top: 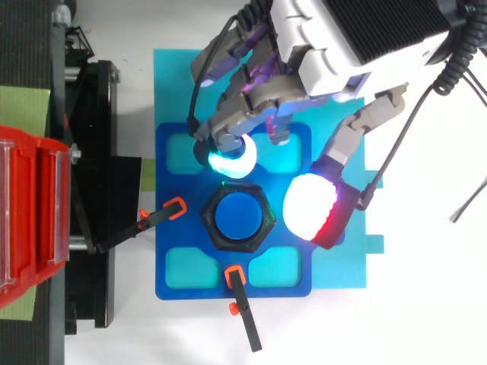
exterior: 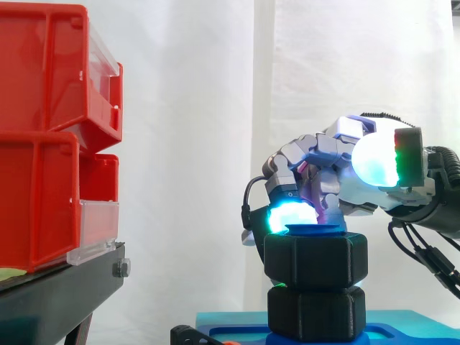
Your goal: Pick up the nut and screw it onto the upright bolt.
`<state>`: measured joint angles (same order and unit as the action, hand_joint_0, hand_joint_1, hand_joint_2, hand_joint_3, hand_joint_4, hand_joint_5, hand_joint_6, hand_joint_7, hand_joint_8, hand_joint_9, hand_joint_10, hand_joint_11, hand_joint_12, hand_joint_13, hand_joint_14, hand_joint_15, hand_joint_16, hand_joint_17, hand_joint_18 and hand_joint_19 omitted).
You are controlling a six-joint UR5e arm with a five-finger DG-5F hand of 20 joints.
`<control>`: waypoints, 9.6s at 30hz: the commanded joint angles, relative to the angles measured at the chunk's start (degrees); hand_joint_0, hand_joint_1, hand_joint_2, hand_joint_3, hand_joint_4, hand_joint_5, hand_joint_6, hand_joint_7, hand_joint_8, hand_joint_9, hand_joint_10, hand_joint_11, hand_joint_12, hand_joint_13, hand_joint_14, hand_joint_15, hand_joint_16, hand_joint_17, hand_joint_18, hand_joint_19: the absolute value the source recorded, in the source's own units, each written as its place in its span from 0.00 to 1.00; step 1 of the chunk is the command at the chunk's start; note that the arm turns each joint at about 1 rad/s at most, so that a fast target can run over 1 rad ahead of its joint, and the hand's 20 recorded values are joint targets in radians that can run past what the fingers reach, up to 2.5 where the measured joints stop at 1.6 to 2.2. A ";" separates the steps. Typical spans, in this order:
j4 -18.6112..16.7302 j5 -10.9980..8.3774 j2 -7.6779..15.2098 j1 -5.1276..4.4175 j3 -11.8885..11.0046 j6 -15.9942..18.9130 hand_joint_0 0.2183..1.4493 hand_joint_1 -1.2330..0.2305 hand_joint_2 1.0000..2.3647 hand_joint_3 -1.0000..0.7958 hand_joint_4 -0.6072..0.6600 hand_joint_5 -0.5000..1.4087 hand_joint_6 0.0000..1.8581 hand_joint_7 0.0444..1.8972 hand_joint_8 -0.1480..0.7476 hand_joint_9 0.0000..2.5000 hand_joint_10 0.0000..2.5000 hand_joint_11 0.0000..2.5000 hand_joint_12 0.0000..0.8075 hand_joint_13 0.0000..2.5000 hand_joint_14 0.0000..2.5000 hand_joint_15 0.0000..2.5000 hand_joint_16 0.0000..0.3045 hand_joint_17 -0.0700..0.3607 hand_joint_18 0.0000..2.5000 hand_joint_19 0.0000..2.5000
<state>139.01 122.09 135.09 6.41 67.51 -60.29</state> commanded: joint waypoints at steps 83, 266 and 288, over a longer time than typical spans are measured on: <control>3.37 -0.27 0.08 -1.93 -1.24 -0.26 0.22 0.65 0.00 0.28 0.62 0.24 0.38 0.66 0.51 0.35 0.00 0.00 0.34 0.29 0.00 0.00 0.09 0.30 0.19 0.00; 2.23 -0.45 0.08 -2.19 -1.15 0.35 0.16 0.77 0.00 0.28 0.54 0.13 0.27 0.25 0.33 0.01 0.00 0.00 0.41 0.00 0.00 0.00 0.14 0.39 0.00 0.00; 2.40 -0.45 0.08 -2.19 -0.01 0.17 0.16 0.77 0.00 0.28 0.58 0.14 0.27 0.29 0.37 0.04 0.00 0.00 0.42 0.02 0.00 0.00 0.14 0.39 0.00 0.00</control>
<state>141.66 121.64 135.17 4.21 66.79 -60.11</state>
